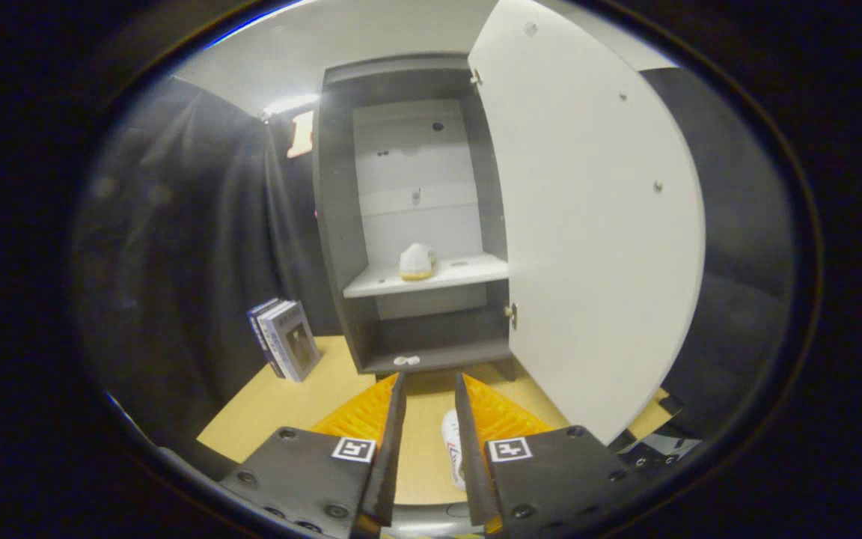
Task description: Open the shoe cabinet door, grab the shoes and put them into the shoe cabinet, then close the shoe cabinet door.
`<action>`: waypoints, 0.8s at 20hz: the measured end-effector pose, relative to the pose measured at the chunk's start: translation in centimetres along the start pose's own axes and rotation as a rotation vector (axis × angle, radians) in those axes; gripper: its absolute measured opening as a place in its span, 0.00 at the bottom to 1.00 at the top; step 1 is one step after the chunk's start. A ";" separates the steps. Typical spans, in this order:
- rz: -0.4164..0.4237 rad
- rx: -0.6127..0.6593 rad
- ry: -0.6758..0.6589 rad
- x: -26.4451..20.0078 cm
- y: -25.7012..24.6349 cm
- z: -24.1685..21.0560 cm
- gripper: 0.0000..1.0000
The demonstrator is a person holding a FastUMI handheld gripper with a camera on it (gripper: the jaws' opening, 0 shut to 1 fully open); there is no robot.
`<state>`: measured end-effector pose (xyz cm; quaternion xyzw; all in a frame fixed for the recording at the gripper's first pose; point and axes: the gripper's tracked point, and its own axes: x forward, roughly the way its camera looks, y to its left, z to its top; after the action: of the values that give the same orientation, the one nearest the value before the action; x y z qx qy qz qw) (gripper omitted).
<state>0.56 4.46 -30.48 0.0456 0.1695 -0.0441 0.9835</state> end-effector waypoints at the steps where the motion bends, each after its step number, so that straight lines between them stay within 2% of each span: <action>1: -0.002 0.007 0.034 1.1 0.0 -2.1 0.28; 6: -0.028 0.055 0.167 5.7 -1.4 -11.6 0.38; 11: -0.075 0.044 0.308 9.7 -3.8 -19.2 0.38; 16: -0.087 0.052 0.422 12.3 -4.7 -23.2 0.38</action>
<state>3.93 1.39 -56.78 0.0718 0.3724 -0.0803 0.9218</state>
